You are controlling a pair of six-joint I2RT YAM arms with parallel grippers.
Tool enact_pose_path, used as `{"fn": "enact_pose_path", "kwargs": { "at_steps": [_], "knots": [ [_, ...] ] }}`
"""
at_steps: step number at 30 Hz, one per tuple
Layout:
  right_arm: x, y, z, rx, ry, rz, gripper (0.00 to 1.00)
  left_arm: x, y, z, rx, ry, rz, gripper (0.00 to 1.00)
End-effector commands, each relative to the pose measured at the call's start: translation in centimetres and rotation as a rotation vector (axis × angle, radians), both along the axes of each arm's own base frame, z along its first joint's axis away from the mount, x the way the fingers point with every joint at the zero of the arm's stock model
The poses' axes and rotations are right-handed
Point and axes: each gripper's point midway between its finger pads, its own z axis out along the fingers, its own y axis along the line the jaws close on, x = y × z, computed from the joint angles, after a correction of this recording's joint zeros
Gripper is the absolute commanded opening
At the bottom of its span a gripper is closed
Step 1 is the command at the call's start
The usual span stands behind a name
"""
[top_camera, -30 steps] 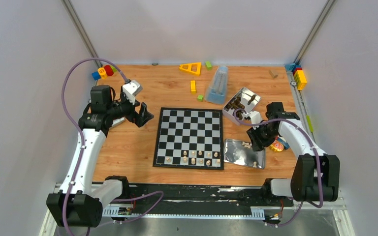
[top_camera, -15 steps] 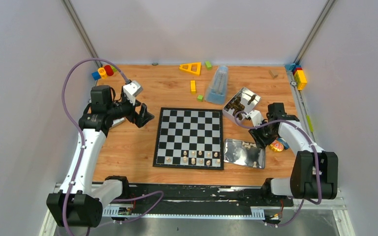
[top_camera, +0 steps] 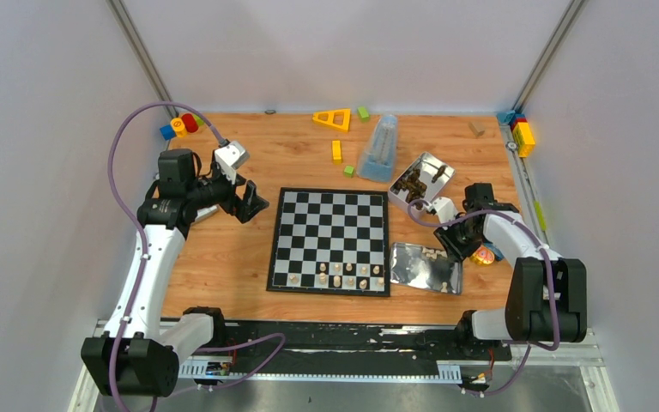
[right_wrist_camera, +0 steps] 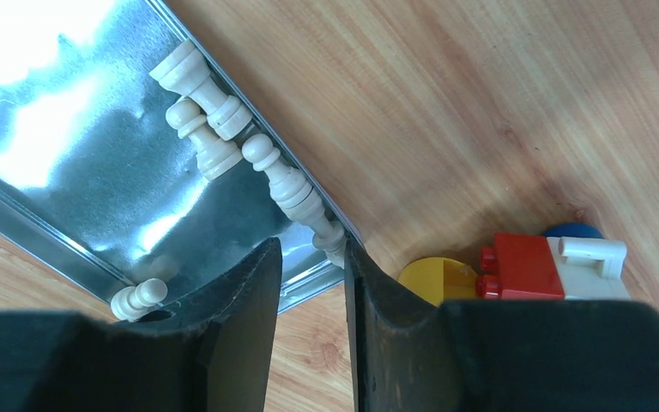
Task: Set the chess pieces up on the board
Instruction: Pick up the chess piece from the storage box.
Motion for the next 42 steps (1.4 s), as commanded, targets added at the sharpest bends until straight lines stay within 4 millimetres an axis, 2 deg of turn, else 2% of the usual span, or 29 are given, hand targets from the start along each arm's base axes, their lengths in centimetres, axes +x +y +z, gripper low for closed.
{"fn": "enact_pose_path", "kwargs": {
  "at_steps": [1,20,24,28,33,39,42],
  "knots": [
    [0.6,-0.2,0.1,-0.009,-0.034,0.014,0.33,0.0,-0.1,0.7,-0.003,-0.040,-0.017,1.00],
    [-0.1,-0.2,-1.0,-0.010,-0.026,0.023,0.26,0.1,0.0,0.4,0.004,-0.040,-0.023,1.00],
    [-0.2,-0.2,-0.9,-0.008,-0.027,0.031,0.16,-0.1,-0.3,0.3,0.005,-0.051,-0.052,1.00],
    [-0.9,0.3,0.1,0.019,-0.024,0.069,0.00,-0.8,-1.4,0.6,-0.023,-0.080,-0.145,0.97],
    [-2.4,1.8,2.2,0.096,0.008,0.114,0.00,-1.2,-2.9,1.2,-0.066,-0.114,-0.254,0.89],
    [-4.0,2.0,3.4,0.108,0.062,0.121,0.00,-0.8,-5.2,1.2,-0.060,-0.113,-0.339,0.83],
    [-4.1,2.6,4.4,0.145,0.064,0.128,0.00,-0.9,-6.7,1.0,-0.055,-0.116,-0.391,0.80]
  ]
}}
